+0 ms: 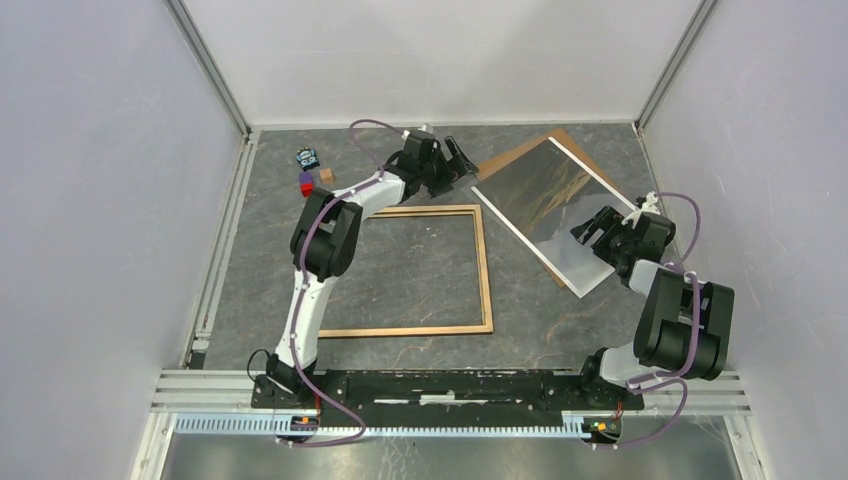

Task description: Put the photo into the frame

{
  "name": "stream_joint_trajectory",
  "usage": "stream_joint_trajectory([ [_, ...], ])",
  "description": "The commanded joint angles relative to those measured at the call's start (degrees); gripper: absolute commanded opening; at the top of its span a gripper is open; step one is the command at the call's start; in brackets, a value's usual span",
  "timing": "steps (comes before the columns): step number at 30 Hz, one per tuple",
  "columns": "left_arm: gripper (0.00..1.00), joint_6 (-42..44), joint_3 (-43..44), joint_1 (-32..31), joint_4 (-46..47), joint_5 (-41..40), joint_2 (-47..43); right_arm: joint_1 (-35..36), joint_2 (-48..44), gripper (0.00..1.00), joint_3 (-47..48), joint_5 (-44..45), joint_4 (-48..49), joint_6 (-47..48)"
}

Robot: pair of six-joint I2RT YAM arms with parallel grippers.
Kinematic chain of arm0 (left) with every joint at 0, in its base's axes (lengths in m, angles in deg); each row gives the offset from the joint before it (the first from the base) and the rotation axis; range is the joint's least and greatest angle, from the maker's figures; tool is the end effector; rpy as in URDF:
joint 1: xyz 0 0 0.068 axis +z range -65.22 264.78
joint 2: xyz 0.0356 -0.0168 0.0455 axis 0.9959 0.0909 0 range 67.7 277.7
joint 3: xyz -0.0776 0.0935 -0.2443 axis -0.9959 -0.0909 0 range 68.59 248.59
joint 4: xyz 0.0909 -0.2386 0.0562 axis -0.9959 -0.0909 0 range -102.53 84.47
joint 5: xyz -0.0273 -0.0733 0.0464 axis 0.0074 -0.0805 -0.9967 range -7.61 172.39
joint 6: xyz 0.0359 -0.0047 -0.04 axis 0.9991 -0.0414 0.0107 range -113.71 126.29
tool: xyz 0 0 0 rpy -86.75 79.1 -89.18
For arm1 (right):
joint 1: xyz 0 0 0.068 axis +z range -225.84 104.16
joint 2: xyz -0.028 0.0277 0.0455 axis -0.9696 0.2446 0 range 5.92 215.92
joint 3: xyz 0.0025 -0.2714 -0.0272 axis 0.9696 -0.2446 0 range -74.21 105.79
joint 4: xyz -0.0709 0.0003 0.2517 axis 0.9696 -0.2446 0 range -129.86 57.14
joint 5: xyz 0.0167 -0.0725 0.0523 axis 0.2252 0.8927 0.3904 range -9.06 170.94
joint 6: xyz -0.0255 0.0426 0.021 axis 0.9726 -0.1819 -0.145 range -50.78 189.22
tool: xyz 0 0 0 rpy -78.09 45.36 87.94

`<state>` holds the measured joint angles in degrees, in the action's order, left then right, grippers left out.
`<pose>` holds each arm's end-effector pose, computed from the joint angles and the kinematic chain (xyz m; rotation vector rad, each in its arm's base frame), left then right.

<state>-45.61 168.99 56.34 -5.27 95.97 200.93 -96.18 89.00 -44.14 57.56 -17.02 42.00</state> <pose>0.4628 -0.2600 0.1650 -0.3225 2.2969 -1.0284 0.2567 -0.0801 0.1514 0.6786 2.0990 0.5186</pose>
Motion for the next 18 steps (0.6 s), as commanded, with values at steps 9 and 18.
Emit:
stream_joint_trajectory([
  [9, 1.0, -11.8, 3.6, -1.7, 1.7, -5.5, 4.4, 0.2, 0.8, 0.86, -1.3, -0.1, 3.7, -0.9],
  [18, 1.0, -20.8, -0.8, -1.6, 12.6, -1.8, 6.3, 0.3, 2.4, 0.86, -1.6, -0.3, 4.4, -1.1],
])
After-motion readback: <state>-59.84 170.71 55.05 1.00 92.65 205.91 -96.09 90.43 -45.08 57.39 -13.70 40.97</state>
